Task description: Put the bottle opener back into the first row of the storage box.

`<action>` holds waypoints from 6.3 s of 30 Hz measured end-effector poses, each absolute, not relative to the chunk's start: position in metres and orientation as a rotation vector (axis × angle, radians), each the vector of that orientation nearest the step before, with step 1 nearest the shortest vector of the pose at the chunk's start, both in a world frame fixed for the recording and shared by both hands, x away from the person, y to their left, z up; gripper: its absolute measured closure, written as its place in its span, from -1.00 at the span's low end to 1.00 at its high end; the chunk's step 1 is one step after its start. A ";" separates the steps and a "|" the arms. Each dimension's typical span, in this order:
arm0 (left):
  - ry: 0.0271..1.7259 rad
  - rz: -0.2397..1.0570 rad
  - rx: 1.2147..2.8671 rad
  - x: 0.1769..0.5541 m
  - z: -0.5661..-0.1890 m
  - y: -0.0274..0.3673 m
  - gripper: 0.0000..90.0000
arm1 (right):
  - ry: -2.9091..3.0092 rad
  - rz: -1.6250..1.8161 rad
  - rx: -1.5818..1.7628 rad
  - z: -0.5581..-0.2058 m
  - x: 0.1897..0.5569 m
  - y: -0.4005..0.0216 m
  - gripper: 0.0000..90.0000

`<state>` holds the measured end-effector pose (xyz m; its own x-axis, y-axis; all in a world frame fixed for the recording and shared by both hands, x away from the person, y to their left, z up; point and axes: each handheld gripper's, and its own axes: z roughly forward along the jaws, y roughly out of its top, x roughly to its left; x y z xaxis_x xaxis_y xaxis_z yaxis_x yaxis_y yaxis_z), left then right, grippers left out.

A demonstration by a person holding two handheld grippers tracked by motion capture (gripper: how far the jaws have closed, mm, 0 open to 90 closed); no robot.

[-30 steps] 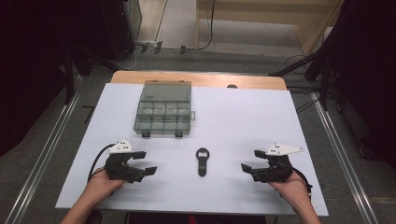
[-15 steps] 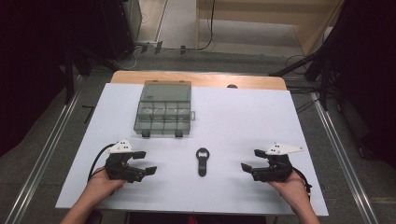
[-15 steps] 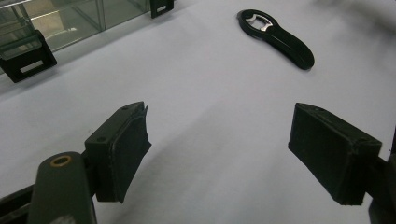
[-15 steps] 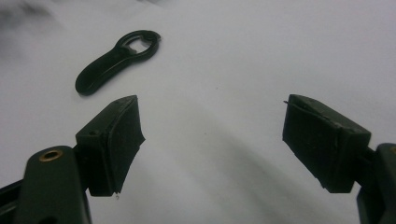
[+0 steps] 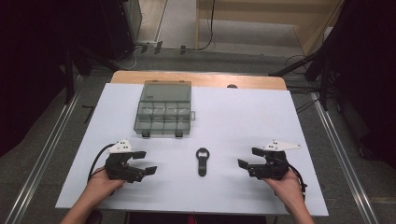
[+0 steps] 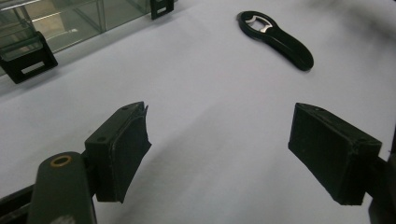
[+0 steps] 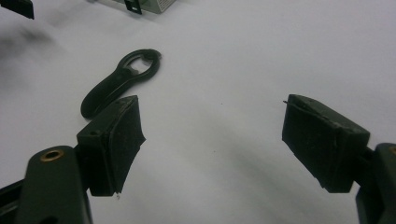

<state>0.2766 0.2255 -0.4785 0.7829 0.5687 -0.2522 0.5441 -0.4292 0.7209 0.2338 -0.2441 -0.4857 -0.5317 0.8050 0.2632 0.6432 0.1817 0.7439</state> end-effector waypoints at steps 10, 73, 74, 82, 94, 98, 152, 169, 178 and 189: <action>0.823 0.041 2.121 0.277 -0.479 0.226 -0.57 | 2.218 1.237 1.465 -0.479 0.235 -0.229 -0.56; 0.818 0.048 2.130 0.277 -0.478 0.224 -0.57 | 2.316 0.850 1.777 -0.459 0.271 -0.108 -0.48; 0.818 0.049 2.130 0.277 -0.478 0.224 -0.57 | 2.316 0.850 1.777 -0.459 0.271 -0.108 -0.48; 0.815 0.047 2.131 0.277 -0.479 0.223 -0.57 | 2.351 0.743 1.830 -0.460 0.279 -0.092 -0.42; 0.813 0.056 2.144 0.276 -0.479 0.222 -0.57 | 2.434 0.641 1.878 -0.463 0.287 -0.079 -0.22; 0.809 0.053 2.148 0.276 -0.479 0.222 -0.57 | 2.462 0.595 1.904 -0.464 0.290 -0.075 -0.07; 0.802 0.059 2.155 0.276 -0.479 0.221 -0.57 | 2.442 0.533 1.906 -0.476 0.282 -0.079 0.48; 0.808 0.058 2.148 0.276 -0.479 0.221 -0.57 | 2.443 0.836 1.629 -0.449 0.284 -0.096 0.48; 0.809 0.055 2.145 0.276 -0.478 0.222 -0.57 | 2.568 0.950 1.379 -0.444 0.292 -0.101 0.48; 0.811 0.052 2.138 0.276 -0.478 0.223 -0.57 | 2.728 1.122 1.192 -0.442 0.318 -0.116 0.48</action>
<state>0.2756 0.2229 -0.4781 0.7907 0.5663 -0.2325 0.5323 -0.4485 0.7180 0.3181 -0.1164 -0.4418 -0.7187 0.6281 0.2983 0.6563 0.4708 0.5896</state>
